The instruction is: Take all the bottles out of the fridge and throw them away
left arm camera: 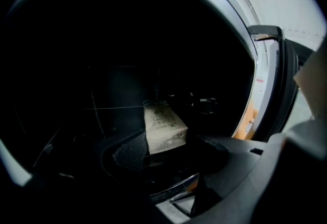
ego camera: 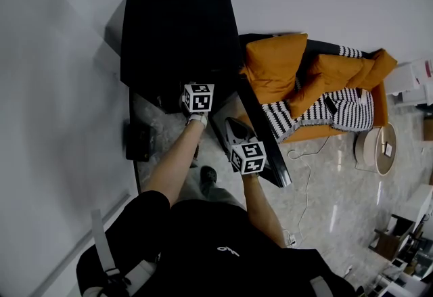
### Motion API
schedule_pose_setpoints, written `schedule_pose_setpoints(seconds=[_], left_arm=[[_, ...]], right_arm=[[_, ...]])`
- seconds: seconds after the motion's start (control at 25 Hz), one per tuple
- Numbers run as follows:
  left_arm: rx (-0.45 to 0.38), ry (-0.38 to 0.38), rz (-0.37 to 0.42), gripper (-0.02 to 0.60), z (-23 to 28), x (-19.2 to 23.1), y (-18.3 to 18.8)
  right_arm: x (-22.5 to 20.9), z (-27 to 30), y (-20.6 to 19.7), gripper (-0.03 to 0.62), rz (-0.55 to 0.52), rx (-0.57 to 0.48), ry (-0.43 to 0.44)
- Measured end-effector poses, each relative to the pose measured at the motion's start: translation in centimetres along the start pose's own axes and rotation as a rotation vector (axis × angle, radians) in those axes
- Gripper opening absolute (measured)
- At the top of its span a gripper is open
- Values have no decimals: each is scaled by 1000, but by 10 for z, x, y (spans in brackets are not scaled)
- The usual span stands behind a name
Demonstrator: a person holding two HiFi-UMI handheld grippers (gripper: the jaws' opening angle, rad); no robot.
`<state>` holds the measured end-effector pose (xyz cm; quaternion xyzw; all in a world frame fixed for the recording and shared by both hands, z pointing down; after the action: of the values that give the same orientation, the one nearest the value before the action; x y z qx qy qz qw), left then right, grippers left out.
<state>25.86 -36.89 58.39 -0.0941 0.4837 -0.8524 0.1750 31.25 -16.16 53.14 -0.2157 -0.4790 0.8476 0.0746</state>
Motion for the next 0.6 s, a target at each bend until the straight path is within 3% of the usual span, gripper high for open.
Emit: schedule_pose_setpoints(seconds=[0.6], left_arm=[[-1, 5, -6, 250, -15, 1, -6]], right_arm=[[-4, 5, -2, 9, -4, 5, 13]])
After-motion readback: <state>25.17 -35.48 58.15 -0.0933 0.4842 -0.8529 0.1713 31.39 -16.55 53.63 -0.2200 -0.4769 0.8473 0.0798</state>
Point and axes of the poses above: the fingertips, and each gripper's own axes: z forward along the fingers, x to its left, y out of its top, the point moved 2 cm from there along -z, backward along the fingers, and after that the axes turned 7 degrees about y, right-handed, at the moved point
